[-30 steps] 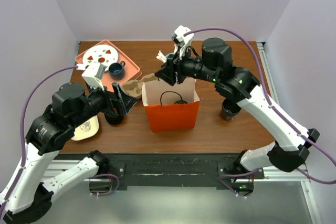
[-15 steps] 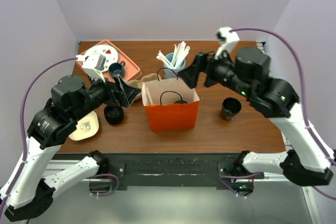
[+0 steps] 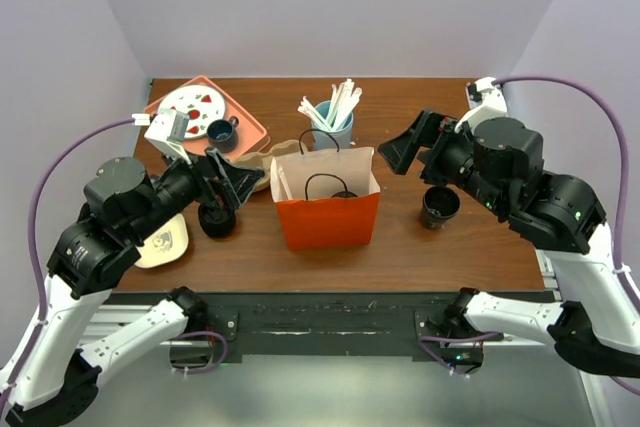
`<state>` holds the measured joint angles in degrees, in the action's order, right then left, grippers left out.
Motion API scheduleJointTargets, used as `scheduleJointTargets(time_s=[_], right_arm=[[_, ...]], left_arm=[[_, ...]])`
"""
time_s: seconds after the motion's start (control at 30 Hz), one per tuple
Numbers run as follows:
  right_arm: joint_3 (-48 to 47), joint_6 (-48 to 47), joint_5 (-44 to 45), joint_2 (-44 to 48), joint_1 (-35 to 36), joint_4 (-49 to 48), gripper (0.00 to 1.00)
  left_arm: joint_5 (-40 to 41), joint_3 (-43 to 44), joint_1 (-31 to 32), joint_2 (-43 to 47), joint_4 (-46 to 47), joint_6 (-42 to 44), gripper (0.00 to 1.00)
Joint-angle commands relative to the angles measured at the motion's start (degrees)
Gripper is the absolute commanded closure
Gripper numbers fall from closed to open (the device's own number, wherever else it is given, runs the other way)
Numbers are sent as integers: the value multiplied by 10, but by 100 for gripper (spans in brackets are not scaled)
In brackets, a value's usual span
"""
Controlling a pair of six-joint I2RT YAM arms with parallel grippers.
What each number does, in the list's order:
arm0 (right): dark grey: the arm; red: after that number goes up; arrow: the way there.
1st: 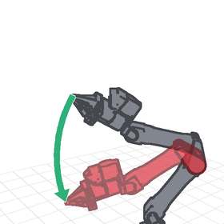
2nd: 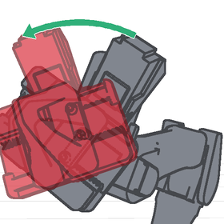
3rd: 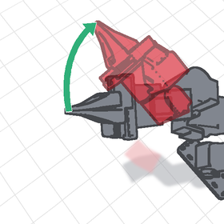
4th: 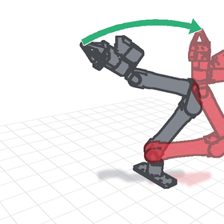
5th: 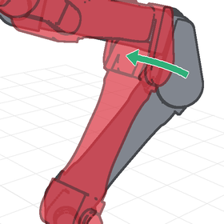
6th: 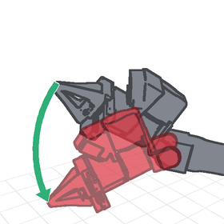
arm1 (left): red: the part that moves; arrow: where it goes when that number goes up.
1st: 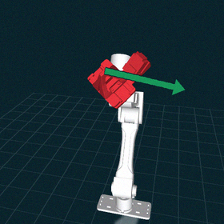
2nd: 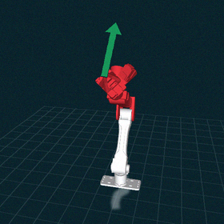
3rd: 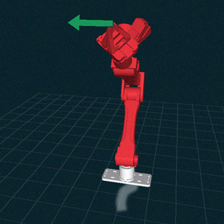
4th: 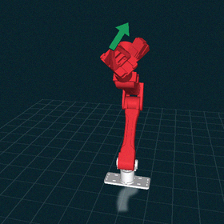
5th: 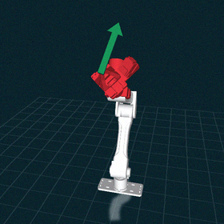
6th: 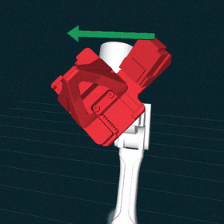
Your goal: Pack the takeout coffee
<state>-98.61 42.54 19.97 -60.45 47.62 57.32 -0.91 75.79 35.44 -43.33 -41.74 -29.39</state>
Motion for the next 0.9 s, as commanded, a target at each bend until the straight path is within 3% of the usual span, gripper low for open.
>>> scheduleJointTargets(time_s=[0.0,0.87], right_arm=[[20,20,26,20,1,-12,1],[32,-11,-9,22,0,-55,1]], left_arm=[[-5,-12,2,5,38,-6,0],[1,-16,2,25,36,-22,0]])
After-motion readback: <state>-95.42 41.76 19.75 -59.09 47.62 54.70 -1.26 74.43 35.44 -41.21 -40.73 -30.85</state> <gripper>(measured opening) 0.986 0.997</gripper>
